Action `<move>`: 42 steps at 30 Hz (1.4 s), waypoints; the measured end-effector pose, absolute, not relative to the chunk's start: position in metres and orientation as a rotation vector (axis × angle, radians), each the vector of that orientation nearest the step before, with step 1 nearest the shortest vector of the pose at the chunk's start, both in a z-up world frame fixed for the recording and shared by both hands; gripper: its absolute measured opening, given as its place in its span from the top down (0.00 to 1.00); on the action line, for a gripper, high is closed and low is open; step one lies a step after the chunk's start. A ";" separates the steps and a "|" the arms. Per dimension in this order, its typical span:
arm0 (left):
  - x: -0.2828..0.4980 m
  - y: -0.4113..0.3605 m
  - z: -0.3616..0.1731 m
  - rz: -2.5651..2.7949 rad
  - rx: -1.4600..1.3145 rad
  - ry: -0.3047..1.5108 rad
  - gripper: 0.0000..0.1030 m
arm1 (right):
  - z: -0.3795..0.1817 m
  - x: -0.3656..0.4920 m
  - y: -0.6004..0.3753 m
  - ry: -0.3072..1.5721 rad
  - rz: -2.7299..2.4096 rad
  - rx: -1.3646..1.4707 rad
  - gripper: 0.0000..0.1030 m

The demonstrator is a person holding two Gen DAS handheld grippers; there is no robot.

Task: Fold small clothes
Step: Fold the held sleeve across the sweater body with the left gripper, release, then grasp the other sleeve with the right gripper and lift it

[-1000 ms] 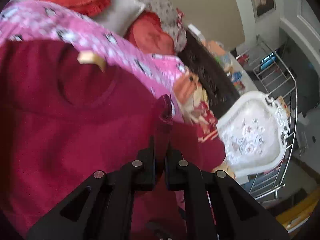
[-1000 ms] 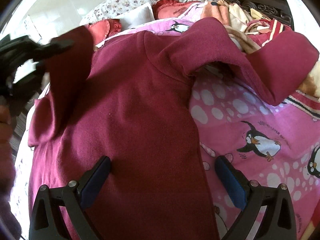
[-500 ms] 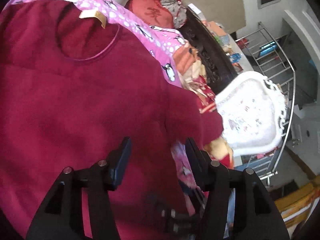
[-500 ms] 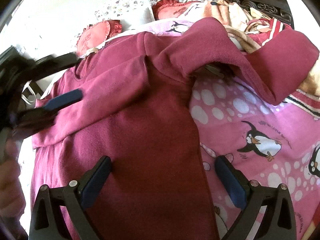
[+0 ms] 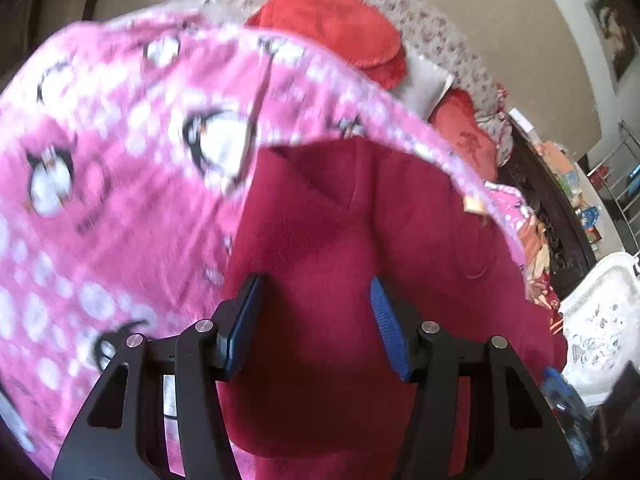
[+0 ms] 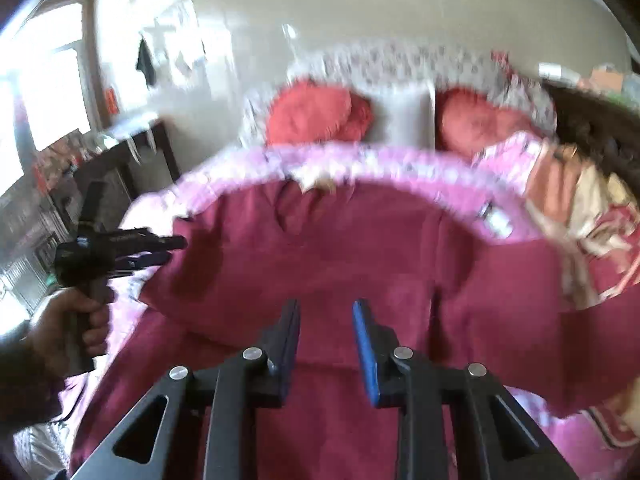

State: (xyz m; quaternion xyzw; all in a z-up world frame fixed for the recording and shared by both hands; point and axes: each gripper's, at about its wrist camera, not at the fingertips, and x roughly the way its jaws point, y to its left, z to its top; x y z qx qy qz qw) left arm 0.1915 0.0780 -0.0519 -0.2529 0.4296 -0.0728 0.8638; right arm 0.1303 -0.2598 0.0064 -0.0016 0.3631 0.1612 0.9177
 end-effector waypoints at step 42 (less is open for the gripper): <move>0.092 -0.007 -0.072 -0.220 -0.289 0.840 0.25 | 0.018 0.099 -0.580 0.720 -0.325 0.340 0.44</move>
